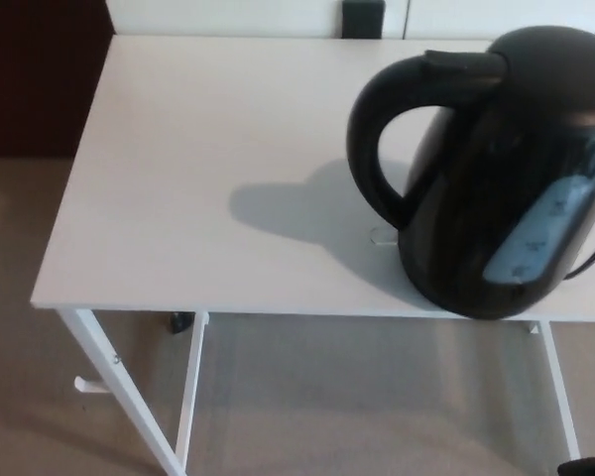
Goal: The robot walk towards a table in front and uses its left hand to pick up the pot from the base and places it on the table
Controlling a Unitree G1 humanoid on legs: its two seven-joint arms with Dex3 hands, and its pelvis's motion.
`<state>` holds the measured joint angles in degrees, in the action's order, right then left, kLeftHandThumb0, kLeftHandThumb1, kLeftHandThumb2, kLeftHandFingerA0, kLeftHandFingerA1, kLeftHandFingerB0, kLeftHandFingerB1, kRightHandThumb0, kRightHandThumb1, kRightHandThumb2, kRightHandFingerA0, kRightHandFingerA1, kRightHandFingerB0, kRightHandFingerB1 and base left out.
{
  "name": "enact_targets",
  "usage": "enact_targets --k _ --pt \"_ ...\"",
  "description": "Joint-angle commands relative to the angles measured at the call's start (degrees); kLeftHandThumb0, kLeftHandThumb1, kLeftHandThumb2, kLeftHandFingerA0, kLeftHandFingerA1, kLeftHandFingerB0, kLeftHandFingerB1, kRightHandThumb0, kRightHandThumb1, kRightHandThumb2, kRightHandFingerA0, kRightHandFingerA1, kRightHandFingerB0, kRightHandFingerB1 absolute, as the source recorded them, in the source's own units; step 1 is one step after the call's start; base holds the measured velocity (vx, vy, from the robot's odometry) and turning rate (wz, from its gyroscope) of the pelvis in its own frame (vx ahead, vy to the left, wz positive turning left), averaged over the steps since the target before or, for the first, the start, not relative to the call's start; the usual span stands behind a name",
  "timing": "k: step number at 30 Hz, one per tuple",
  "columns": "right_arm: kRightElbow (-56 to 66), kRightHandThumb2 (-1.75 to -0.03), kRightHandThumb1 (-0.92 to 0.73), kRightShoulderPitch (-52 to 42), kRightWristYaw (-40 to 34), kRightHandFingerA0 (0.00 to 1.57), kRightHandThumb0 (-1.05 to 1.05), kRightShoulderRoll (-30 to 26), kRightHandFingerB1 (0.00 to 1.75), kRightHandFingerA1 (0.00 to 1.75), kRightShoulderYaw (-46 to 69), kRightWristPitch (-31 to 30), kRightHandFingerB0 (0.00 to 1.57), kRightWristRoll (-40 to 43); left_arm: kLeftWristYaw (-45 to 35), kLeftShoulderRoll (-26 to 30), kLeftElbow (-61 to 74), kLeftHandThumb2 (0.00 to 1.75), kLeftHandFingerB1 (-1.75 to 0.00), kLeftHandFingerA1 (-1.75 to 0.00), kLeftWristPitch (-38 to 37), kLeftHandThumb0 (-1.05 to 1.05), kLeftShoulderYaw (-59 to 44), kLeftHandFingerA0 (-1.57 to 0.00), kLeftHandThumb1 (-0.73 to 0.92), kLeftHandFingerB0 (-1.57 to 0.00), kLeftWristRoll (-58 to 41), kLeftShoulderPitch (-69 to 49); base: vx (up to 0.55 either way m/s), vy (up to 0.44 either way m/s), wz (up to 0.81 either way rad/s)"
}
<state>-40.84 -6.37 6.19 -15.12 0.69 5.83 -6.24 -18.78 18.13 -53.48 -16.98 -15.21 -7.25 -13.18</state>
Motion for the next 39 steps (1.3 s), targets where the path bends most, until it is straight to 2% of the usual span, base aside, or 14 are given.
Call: enact_targets --k 1,10,12,13,14,15,21,23,24,25,26,28,34,39 --pt "-1.11 -0.92 -0.22 0.04 -1.05 0.53 -0.81 -0.51 0.86 0.95 0.23 1.01 0.46 -0.29 0.75 0.34 0.08 0.77 -0.59 -0.64 -0.06 0.48 -0.22 -0.41 0.31 -0.45 -0.11 -0.26 0.0 0.0 0.0" --pt "-2.01 -0.91 -0.25 0.38 -1.32 0.54 -0.86 -0.6 0.86 0.96 -0.22 2.06 0.44 -0.85 0.8 0.4 0.72 0.76 -0.59 -0.64 0.71 0.47 -0.21 -0.41 0.31 -0.46 -0.21 -0.34 0.0 0.0 0.0" --pt "-2.26 -1.03 -0.24 0.69 -1.36 0.49 -0.8 -0.48 0.74 0.86 -0.33 2.06 0.32 -0.92 1.35 0.53 0.81 0.77 -0.59 -0.64 0.57 0.47 0.05 -0.43 0.31 -0.47 0.3 -0.32 0.0 0.0 0.0" --pt "-2.0 -0.91 -0.24 0.68 -1.32 0.56 -0.84 -0.53 0.91 1.02 -0.4 1.75 0.45 -0.98 1.51 0.53 0.87 0.53 -0.48 -0.62 0.51 0.45 0.18 -0.52 0.45 -0.54 0.48 -0.38 0.0 0.0 0.0" --pt "-1.63 -0.91 -0.24 0.64 -1.27 0.56 -0.84 -0.62 0.91 1.02 -0.47 1.37 0.45 -1.05 1.65 0.51 0.93 0.53 -0.48 -0.62 0.45 0.45 0.31 -0.52 0.45 -0.54 0.63 -0.46 0.0 0.0 0.0" --pt "-1.69 -0.91 -0.24 0.93 -1.03 0.56 -0.85 -0.59 0.92 1.02 -0.36 1.45 0.48 -0.81 1.27 0.53 0.45 0.77 -0.59 -0.65 0.43 0.48 0.14 -0.44 0.31 -0.48 0.25 -0.12 0.0 0.0 0.0" --pt "-2.95 -1.01 -0.22 1.46 -0.26 0.57 -0.66 -0.15 0.76 0.87 0.09 2.54 0.4 0.13 1.77 0.64 1.16 0.76 -0.59 -0.64 1.12 0.45 0.11 -0.43 0.31 -0.48 0.2 -0.44 0.0 0.0 0.0" --pt "-3.0 -0.92 -0.24 1.27 -0.4 0.57 -0.77 0.26 0.89 1.01 0.17 3.25 0.44 0.39 1.27 0.38 1.08 0.8 -0.59 -0.65 0.73 0.51 -1.3 -0.38 0.33 -0.4 -1.49 -0.43 0.0 0.0 0.0" --pt "-2.82 -0.98 -0.19 1.08 -0.65 0.56 -0.77 0.63 0.93 1.04 0.38 3.17 0.44 0.68 1.78 0.29 2.24 0.58 -0.52 -0.64 1.64 0.53 -3.14 -0.3 0.57 -0.34 -3.34 -0.66 0.0 0.0 0.0" --pt "-2.59 -0.98 -0.19 0.87 -0.94 0.56 -0.77 1.04 0.93 1.04 0.64 2.97 0.44 1.0 2.46 0.2 3.71 0.58 -0.52 -0.64 2.85 0.53 -5.27 -0.3 0.57 -0.34 -5.39 -0.94 0.0 0.0 0.0" --pt "-2.2 -0.99 -0.21 0.67 -1.29 0.54 -0.77 1.09 0.92 1.03 0.51 2.8 0.44 0.67 2.66 0.78 4.43 0.87 -0.57 -0.63 3.48 0.48 -7.38 -0.22 0.42 -0.22 -6.79 -0.95 0.0 0.0 0.0" --pt "-1.43 -1.03 -0.2 0.45 -1.87 0.58 -0.73 1.03 0.82 0.91 0.19 2.21 0.46 -0.07 2.94 3.22 4.84 0.93 -0.57 -0.63 4.42 0.45 -12.0 -0.16 0.42 -0.16 -9.48 -0.43 0.0 0.0 0.0" --pt "0.29 -1.0 -0.21 0.55 -2.2 0.5 -0.73 0.81 0.89 1.0 0.01 0.62 0.42 -0.67 4.52 7.91 5.94 0.95 -0.57 -0.65 6.05 0.4 -20.9 -0.17 0.39 -0.13 -11.43 1.19 0.0 0.0 0.0" --pt "0.78 -1.02 -0.2 2.05 -1.92 0.56 -0.72 0.95 0.81 0.9 0.02 -0.84 0.44 -0.45 9.91 13.86 27.7 1.06 -0.56 -0.64 13.62 0.13 -28.96 -0.14 0.21 -0.08 -15.19 2.93 0.0 -0.01 0.03"
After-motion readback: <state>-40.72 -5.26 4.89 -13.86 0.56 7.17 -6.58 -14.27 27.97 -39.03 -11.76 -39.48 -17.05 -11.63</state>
